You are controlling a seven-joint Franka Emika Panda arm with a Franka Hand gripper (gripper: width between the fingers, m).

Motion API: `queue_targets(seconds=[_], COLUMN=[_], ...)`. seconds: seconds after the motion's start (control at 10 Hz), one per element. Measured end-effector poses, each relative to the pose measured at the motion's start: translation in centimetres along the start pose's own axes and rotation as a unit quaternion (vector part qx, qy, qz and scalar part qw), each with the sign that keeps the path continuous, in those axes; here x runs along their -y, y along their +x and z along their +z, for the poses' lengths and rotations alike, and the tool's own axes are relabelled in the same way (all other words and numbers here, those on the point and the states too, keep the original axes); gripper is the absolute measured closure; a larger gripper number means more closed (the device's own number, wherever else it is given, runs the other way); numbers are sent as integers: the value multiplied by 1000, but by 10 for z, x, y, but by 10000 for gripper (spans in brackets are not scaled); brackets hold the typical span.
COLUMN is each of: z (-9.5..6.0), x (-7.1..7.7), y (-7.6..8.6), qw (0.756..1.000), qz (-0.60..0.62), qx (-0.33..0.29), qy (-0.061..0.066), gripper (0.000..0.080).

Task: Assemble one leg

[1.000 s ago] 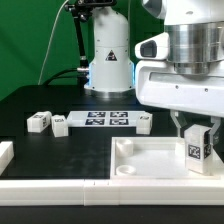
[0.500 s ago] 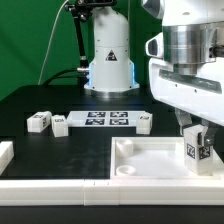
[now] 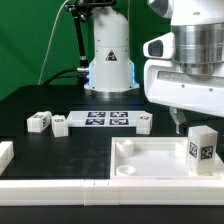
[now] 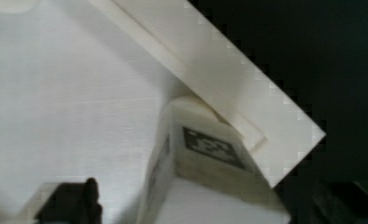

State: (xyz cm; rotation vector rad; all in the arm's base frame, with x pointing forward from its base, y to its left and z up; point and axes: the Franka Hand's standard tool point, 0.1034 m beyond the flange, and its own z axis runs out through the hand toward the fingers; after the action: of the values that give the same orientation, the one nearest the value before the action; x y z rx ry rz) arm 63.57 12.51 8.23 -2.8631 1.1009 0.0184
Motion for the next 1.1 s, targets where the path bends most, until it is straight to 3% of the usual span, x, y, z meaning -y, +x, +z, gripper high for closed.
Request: queue_targets(seconds=[0.1,0.4,0.6,0.8,1.1], z=[-1,-1,0,1,1], x=[0,0,0,-3,-4], y=[2,2,1,4,4], qw=[998,979,956,915,899], qz=[-55,-203,-293,-403,-437], qx=[0,-2,-9,-9,-8], qy=[1,-1,-12,-19,-20], gripper=[165,153,151,151,155])
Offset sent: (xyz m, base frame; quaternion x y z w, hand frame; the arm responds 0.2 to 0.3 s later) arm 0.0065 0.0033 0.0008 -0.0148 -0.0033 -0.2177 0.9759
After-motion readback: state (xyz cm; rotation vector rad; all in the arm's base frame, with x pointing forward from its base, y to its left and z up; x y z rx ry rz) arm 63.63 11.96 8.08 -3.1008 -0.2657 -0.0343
